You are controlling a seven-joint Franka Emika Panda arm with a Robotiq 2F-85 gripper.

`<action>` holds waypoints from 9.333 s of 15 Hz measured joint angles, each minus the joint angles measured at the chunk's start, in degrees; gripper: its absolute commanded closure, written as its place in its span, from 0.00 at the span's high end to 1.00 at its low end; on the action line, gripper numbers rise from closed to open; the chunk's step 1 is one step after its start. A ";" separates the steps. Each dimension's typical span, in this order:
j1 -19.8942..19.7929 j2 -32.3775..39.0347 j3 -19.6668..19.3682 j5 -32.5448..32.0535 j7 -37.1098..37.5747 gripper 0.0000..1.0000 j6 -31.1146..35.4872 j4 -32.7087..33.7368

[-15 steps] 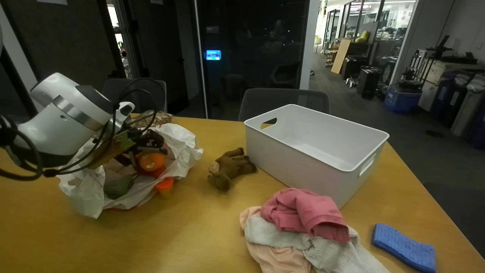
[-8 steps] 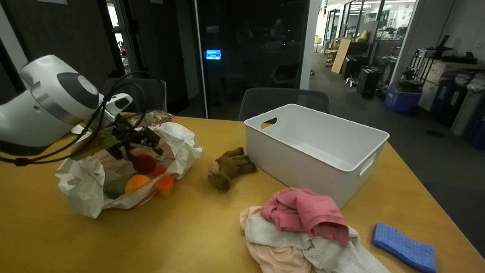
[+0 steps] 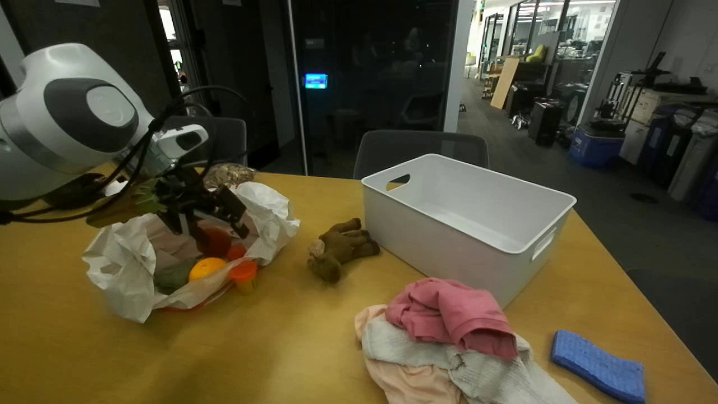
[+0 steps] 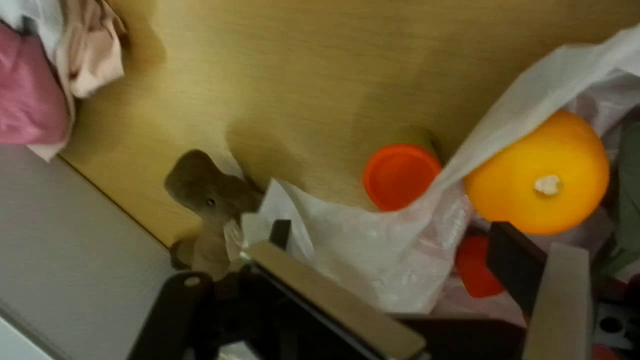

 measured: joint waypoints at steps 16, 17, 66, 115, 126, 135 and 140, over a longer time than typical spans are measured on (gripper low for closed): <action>-4.80 6.10 -11.58 4.09 -35.20 1.00 -0.61 -5.56; -4.48 6.80 -12.07 5.38 -38.09 1.00 -0.01 -5.34; 5.62 -2.72 -1.54 -7.52 -17.34 0.24 -9.95 -3.09; -3.37 5.86 -9.80 7.94 -15.31 1.00 -20.25 16.18; -9.30 22.00 -14.50 11.71 -14.41 1.00 3.41 19.82; -9.30 36.23 -14.04 21.32 -19.83 0.75 10.24 28.00; -9.42 40.22 -14.04 23.81 -22.06 0.44 9.09 30.39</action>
